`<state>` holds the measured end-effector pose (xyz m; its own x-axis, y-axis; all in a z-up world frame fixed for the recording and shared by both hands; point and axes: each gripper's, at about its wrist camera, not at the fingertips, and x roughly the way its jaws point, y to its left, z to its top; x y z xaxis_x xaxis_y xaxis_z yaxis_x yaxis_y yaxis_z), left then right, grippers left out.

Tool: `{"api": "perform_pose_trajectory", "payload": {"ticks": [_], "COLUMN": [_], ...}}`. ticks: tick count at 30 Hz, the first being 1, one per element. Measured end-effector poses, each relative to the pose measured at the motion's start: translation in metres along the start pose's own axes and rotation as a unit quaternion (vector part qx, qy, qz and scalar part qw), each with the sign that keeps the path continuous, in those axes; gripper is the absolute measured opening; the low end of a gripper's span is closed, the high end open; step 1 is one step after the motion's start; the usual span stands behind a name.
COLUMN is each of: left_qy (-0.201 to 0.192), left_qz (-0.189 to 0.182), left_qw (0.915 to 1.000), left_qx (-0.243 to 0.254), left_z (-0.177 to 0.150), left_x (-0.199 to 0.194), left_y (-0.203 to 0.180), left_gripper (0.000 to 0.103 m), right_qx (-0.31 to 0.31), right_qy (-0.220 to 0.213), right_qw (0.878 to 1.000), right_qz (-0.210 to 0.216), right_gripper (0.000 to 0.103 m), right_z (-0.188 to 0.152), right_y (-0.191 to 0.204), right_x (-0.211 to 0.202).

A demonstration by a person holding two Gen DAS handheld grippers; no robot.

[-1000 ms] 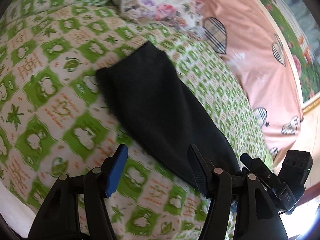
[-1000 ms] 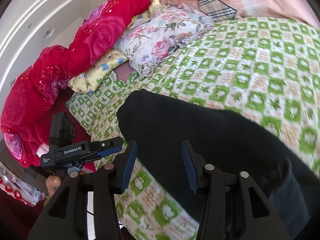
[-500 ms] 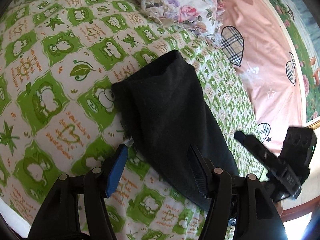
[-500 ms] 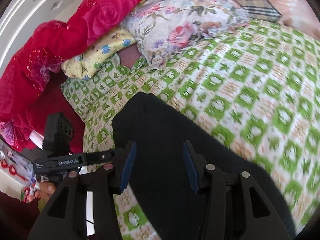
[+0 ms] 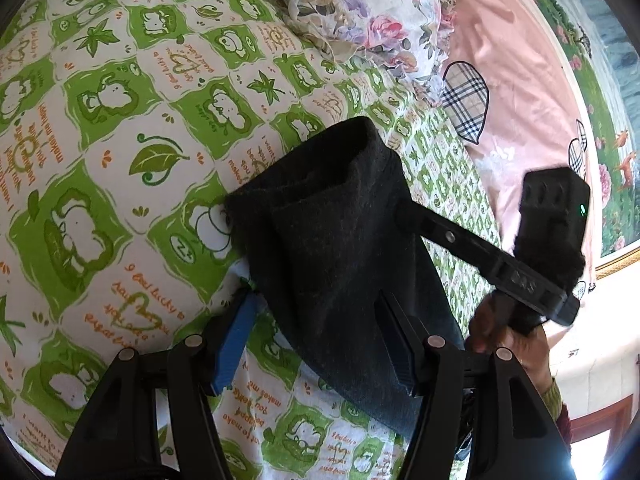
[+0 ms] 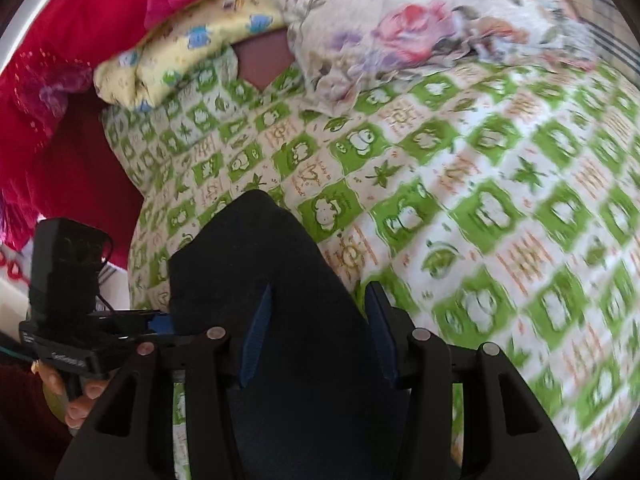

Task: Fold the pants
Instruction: 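Lift the pants end with both tools and fold it over the rest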

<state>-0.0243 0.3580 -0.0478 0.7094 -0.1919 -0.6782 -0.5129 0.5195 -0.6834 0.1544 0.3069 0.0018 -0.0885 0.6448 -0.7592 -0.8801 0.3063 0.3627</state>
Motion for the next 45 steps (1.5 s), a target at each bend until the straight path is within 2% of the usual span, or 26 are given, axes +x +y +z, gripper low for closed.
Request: {"api": "perform_pose_trajectory", "payload": {"ticks": [4, 7, 9, 12, 15, 22, 23, 29, 33, 39, 45], "left_qy": [-0.007, -0.012, -0.015, -0.014, -0.015, -0.036, -0.039, -0.055, -0.057, -0.048, -0.022], "left_qz": [0.003, 0.015, 0.029, 0.030, 0.029, 0.010, 0.007, -0.017, -0.039, -0.072, -0.089], "left_qw": [1.0000, 0.9998, 0.9994, 0.9993, 0.9992, 0.9979, 0.9973, 0.9905, 0.9827, 0.9662, 0.9522], "left_qx": [0.002, 0.005, 0.009, 0.015, 0.022, 0.052, 0.062, 0.125, 0.172, 0.243, 0.291], "left_z": [0.003, 0.006, 0.008, 0.008, 0.006, 0.001, -0.001, -0.017, -0.037, -0.075, -0.116], "left_x": [0.002, 0.004, 0.006, 0.006, 0.003, -0.022, -0.026, -0.047, -0.054, -0.055, -0.042], "left_y": [-0.001, -0.001, 0.000, 0.001, -0.007, -0.044, -0.051, -0.103, -0.139, -0.196, -0.241], "left_gripper": [0.060, 0.048, 0.034, 0.025, 0.019, 0.016, 0.016, 0.016, 0.016, 0.016, 0.016], "right_qx": [-0.004, -0.001, 0.002, 0.003, 0.002, -0.008, -0.009, 0.006, 0.013, 0.028, 0.068], "right_qy": [0.019, 0.040, 0.044, 0.038, 0.025, -0.023, -0.020, -0.081, -0.121, -0.198, -0.246], "right_qw": [0.999, 0.998, 0.997, 0.997, 0.998, 0.998, 0.998, 0.994, 0.991, 0.979, 0.966], "right_qz": [0.026, 0.043, 0.056, 0.059, 0.063, 0.063, 0.063, 0.069, 0.062, 0.041, 0.031], "right_gripper": [0.049, 0.049, 0.038, 0.026, 0.022, 0.021, 0.021, 0.020, 0.020, 0.019, 0.019], "right_z": [0.014, 0.019, 0.018, 0.014, 0.011, 0.009, 0.008, -0.010, -0.030, -0.081, -0.132], "right_y": [-0.002, -0.001, 0.000, 0.003, 0.008, 0.023, 0.024, 0.027, 0.031, 0.029, 0.018], "right_x": [0.013, 0.025, 0.029, 0.026, 0.014, -0.036, -0.043, -0.107, -0.149, -0.216, -0.256]}}
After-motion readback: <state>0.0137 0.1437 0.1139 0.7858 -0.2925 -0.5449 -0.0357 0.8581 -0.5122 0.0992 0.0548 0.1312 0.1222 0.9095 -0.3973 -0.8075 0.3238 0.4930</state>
